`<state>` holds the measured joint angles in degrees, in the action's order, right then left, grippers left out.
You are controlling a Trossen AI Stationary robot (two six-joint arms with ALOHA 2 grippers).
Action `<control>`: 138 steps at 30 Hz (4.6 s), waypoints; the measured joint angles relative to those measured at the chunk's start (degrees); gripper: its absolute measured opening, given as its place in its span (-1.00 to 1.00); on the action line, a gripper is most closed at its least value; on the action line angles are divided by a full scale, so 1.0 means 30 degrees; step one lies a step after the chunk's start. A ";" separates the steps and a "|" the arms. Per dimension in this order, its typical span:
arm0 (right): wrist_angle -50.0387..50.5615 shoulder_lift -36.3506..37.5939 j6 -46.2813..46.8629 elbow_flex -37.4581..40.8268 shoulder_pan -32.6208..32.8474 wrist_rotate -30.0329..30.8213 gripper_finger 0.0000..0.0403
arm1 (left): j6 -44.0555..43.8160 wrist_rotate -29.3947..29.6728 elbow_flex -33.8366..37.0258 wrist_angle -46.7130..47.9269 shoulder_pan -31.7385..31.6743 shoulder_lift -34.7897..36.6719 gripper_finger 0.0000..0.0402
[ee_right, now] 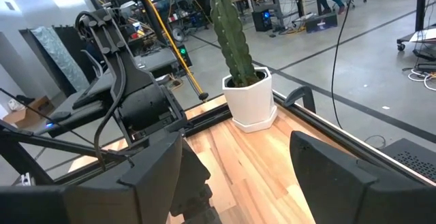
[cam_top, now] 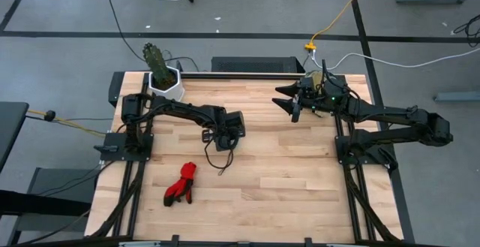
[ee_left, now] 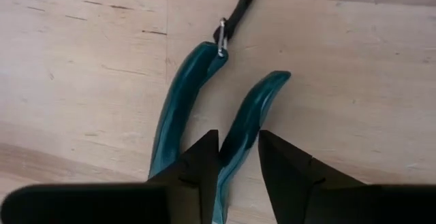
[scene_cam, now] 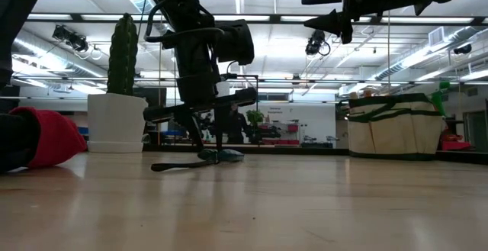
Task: Pick & Place Garden tools in Gardening bag
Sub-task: Put the green shear scissors into the white gardening bag
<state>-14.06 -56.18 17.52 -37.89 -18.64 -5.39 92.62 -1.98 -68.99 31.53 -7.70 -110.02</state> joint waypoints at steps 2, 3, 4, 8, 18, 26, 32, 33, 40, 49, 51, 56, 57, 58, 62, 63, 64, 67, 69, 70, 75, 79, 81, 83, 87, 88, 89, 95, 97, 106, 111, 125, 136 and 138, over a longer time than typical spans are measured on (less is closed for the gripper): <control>0.0000 0.0000 0.0000 0.0000 0.0002 0.0000 0.37 | 0.0000 -0.0006 0.0000 0.0000 0.0000 0.0000 -0.48; 0.0000 0.0000 0.0000 0.0000 0.0002 0.0000 0.37 | 0.0000 -0.0007 0.0000 -0.0003 0.0000 0.0000 -0.50; 0.0000 0.0000 0.0000 0.0000 0.0002 0.0000 0.37 | 0.0000 -0.0007 0.0000 -0.0015 0.0000 0.0000 -0.52; 0.0000 0.0000 0.0000 0.0000 0.0002 0.0000 0.37 | -0.0141 -0.0015 0.0000 -0.0007 0.0007 0.0000 -0.59; 0.0000 0.0000 0.0000 0.0000 0.0002 0.0000 0.37 | -0.0300 -0.0015 0.0000 -0.0015 0.0007 0.0000 -0.65; -0.0007 0.0000 0.0000 0.0000 0.0002 0.0000 0.37 | -0.0677 0.0069 0.0000 0.0015 0.0199 0.0000 -0.70; -0.0007 0.0000 0.0000 0.0000 0.0002 0.0000 0.37 | -0.0679 0.0810 0.0000 0.0036 0.0600 0.0000 -0.71; -0.0007 0.0000 0.0000 0.0000 0.0002 0.0000 0.37 | -0.0685 0.0929 0.0000 0.0045 0.0665 0.0016 -0.71; -0.0022 0.0000 0.0000 0.0000 0.0002 0.0000 0.37 | -0.1604 0.1260 0.0000 0.0091 0.1080 0.0064 -0.73; -0.0080 0.0007 0.0000 0.0000 -0.0001 0.0000 0.37 | -0.1864 0.1224 -0.1054 0.2090 0.1275 0.0066 -0.73; -0.0151 0.0007 0.0000 0.0000 0.0001 0.0000 0.37 | -0.2340 0.0935 -0.1744 0.2784 0.1255 0.0066 -0.73; -0.0433 0.0007 0.0000 0.0000 -0.0001 0.0000 0.37 | -0.3614 0.0136 -0.3482 0.4516 0.1125 0.0087 -0.73; -0.0505 0.0007 0.0000 0.0000 -0.0001 0.0000 0.37 | -0.3730 0.0073 -0.3796 0.4867 0.1122 0.0087 -0.73; -0.0604 0.0007 0.0000 0.0000 0.0002 0.0000 0.37 | -0.3839 0.0026 -0.4122 0.5261 0.1122 0.0087 -0.73; -0.1187 0.0007 0.0000 0.0007 0.0000 -0.0041 0.37 | -0.4233 -0.0225 -0.5209 0.6322 0.1129 0.0087 -0.74; -0.1325 0.0008 0.0000 0.0007 -0.0005 -0.0058 0.37 | -0.4284 -0.0237 -0.5426 0.6620 0.1134 0.0087 -0.74; -0.1421 0.0015 0.0000 0.0007 0.0002 -0.0058 0.37 | -0.4388 -0.0258 -0.5633 0.6780 0.1144 0.0087 -0.74; -0.1486 0.0015 0.0000 0.0007 -0.0003 -0.0058 0.37 | -0.4814 -0.0488 -0.6039 0.7042 0.1144 0.0095 -0.74; -0.1494 0.0015 0.0000 0.0007 0.0000 -0.0058 0.37 | -0.5196 -0.0633 -0.6143 0.7166 0.1144 0.0095 -0.74; -0.1494 0.0015 0.0000 0.0007 0.0002 -0.0062 0.37 | -0.5289 -0.0701 -0.6160 0.7162 0.1144 0.0095 -0.74; -0.1545 0.0015 0.0000 0.0007 0.0000 -0.0066 0.37 | -0.5317 -0.0957 -0.6164 0.7445 0.1158 0.0095 -0.77; -0.1545 0.0015 0.0000 0.0007 0.0002 -0.0066 0.37 | -0.5319 -0.0988 -0.6164 0.7641 0.1151 0.0095 -0.86; -0.1545 0.0015 0.0000 0.0007 0.0000 -0.0066 0.37 | -0.5326 -0.1299 -0.6164 0.7728 0.1151 0.0095 -0.91; -0.1545 0.0015 0.0000 0.0007 0.0002 -0.0074 0.37 | -0.5435 -0.1650 -0.6164 0.7743 0.1151 0.0095 -0.96; -0.1544 0.0015 0.0000 0.0007 0.0001 -0.0430 0.37 | -0.5798 -0.1947 -0.6164 0.7737 0.1152 0.0095 -0.98; -0.1545 0.0015 0.0013 0.0007 0.0002 -0.0505 0.37 | -0.5821 -0.1945 -0.6164 0.7730 0.1151 0.0095 -0.96; -0.1541 0.0015 0.0066 0.0007 0.0002 -0.0558 0.37 | -0.5821 -0.1945 -0.6164 0.7730 0.1144 0.0095 -0.94; -0.1543 0.0015 0.0188 0.0007 0.0002 -0.0561 0.37 | -0.5829 -0.1951 -0.6164 0.7669 0.1151 0.0095 -0.79; -0.1542 0.0015 0.0185 0.0007 -0.0001 -0.0561 0.37 | -0.5829 -0.1953 -0.6164 0.7610 0.1147 0.0095 -0.76; -0.1488 0.0166 -0.0025 0.0007 0.0002 -0.1078 0.37 | -0.6169 -0.3286 -0.6164 0.7587 0.1158 0.0095 -0.58; -0.0914 0.1133 -0.0231 0.0007 0.0002 -0.1078 0.37 | -0.7176 -0.3236 -0.6164 0.7575 0.1144 0.0095 -0.36; 0.3155 0.4431 -0.0552 0.0007 0.0002 -0.1049 0.37 | -0.7169 -0.3235 -0.6164 0.7179 0.1144 0.0095 0.11; 0.3169 0.4532 -0.0683 0.0007 0.0002 -0.1057 0.37 | -0.7169 -0.3336 -0.5840 0.6290 0.1144 0.0102 0.18; 0.3169 0.4532 -0.0764 0.0007 0.0002 -0.1064 0.37 | -0.7184 -0.3683 -0.5400 0.6372 0.1144 0.0095 0.18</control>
<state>-4.56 -42.59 15.23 -37.87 -18.63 -8.58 71.07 -13.03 -85.19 50.64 -4.27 -109.73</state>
